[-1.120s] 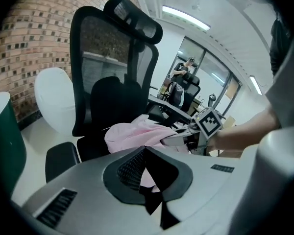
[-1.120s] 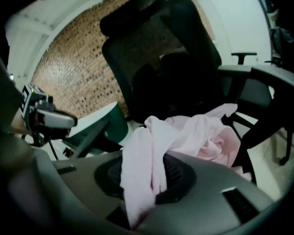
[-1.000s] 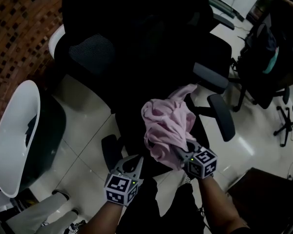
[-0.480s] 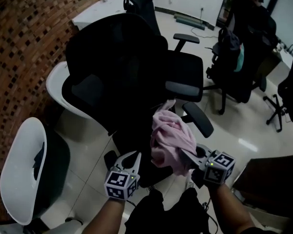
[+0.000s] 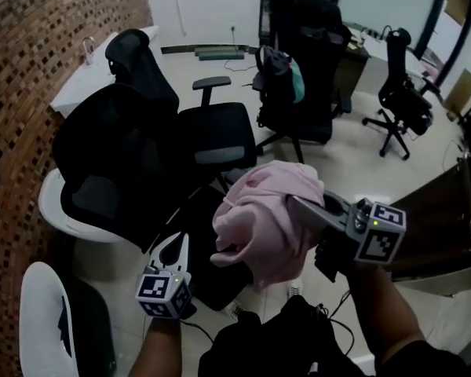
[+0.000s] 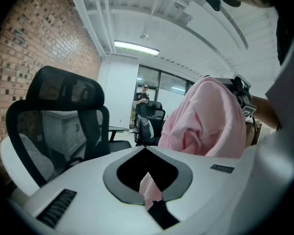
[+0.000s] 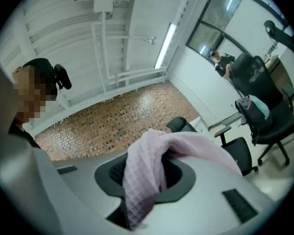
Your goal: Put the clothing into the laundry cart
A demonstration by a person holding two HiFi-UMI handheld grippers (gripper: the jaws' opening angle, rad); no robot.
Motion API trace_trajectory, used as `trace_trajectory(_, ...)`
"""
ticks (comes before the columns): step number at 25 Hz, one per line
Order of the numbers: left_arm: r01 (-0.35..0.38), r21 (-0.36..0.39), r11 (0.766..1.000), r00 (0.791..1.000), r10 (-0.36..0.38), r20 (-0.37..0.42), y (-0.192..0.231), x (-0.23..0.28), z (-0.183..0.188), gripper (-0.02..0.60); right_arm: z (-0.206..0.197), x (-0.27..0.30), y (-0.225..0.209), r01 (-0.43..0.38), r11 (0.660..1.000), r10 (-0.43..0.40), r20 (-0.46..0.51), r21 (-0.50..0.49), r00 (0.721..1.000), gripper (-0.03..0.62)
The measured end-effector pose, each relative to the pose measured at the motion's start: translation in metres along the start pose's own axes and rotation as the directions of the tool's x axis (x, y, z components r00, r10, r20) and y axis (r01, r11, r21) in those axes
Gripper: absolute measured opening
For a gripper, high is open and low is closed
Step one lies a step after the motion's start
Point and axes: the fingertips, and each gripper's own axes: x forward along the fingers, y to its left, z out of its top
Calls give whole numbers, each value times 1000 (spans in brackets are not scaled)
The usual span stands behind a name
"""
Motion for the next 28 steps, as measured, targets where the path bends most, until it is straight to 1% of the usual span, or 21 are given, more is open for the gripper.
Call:
trace_trajectory(4,95,38,995,995,-97,27,-48,26,29,0,54,-60,12,79,994,-72,89,-82,993,106)
trace_trajectory(8,174,95,980,983,-179,41,-103,48,51,0,91,-120,11,153,980,-133,151,-124,980,106)
trace_trajectory(10,212,119,970,976,-217,35,-134,63,57,0,104,-155,5,196,973,-170,192,-126,967,106)
trace_trajectory(15,300,178,937,951,-309,25,-230,111,74,0,139,-249,-20,315,941,-270,289,-122,918,106)
trace_trajectory(19,347,200,916,933,-358,24,-306,143,77,0,159,-314,-43,363,923,-310,310,-129,899,106)
trace_trajectory(25,427,220,877,900,-436,-11,-417,187,64,0,178,-399,-80,420,901,-366,329,-107,870,106)
trace_trajectory(28,473,237,849,877,-478,-38,-460,209,61,0,193,-429,-96,447,889,-392,343,-96,853,106)
